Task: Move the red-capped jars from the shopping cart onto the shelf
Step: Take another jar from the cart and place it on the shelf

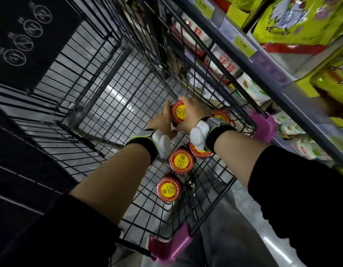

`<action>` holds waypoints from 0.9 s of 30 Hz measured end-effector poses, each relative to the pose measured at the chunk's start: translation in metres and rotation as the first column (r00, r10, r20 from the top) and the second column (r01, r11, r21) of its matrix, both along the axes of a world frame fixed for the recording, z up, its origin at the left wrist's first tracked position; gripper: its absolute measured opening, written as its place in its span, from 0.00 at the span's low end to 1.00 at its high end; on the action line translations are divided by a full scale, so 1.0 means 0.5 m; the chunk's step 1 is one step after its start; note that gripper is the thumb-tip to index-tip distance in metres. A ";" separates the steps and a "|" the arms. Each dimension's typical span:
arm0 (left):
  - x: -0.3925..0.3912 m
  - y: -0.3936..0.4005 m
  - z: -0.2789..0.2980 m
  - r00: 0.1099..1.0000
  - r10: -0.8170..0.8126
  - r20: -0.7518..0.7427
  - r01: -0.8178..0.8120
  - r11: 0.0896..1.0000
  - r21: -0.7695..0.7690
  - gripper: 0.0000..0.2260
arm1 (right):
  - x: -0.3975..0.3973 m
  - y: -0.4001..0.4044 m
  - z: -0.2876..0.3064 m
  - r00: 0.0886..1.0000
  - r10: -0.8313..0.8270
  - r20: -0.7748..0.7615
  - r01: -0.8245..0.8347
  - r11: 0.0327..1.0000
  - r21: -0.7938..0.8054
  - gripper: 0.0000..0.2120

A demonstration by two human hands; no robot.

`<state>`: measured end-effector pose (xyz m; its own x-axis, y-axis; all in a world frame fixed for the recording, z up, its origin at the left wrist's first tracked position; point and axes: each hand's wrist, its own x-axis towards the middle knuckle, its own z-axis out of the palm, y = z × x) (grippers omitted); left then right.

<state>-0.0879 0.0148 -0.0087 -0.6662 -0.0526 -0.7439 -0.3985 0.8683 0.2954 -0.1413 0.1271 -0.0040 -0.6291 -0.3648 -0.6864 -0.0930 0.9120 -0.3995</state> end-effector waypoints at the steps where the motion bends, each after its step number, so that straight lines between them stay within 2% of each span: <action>1: 0.000 -0.003 0.000 1.000 0.014 0.003 -0.014 1.000 0.002 0.47 | 0.000 -0.002 0.005 1.000 -0.009 -0.006 0.009 1.000 -0.016 0.42; 10: 0.006 -0.026 0.020 0.989 0.133 -0.071 -0.129 0.990 0.061 0.50 | 0.012 -0.004 0.050 0.999 -0.050 -0.021 0.048 0.993 -0.106 0.41; 16: 0.028 -0.038 0.078 0.988 0.121 -0.098 -0.113 0.990 0.087 0.50 | 0.031 0.003 0.109 0.998 -0.070 0.010 0.070 0.981 -0.179 0.42; 22: 0.043 -0.029 0.144 0.969 0.159 -0.190 -0.134 0.981 0.141 0.41 | 0.049 0.011 0.174 0.997 -0.075 -0.024 0.068 0.973 -0.221 0.41; 27: 0.058 -0.013 0.214 0.967 0.156 -0.200 -0.121 0.976 0.179 0.39 | 0.074 0.042 0.230 0.994 -0.110 -0.015 0.103 0.963 -0.250 0.48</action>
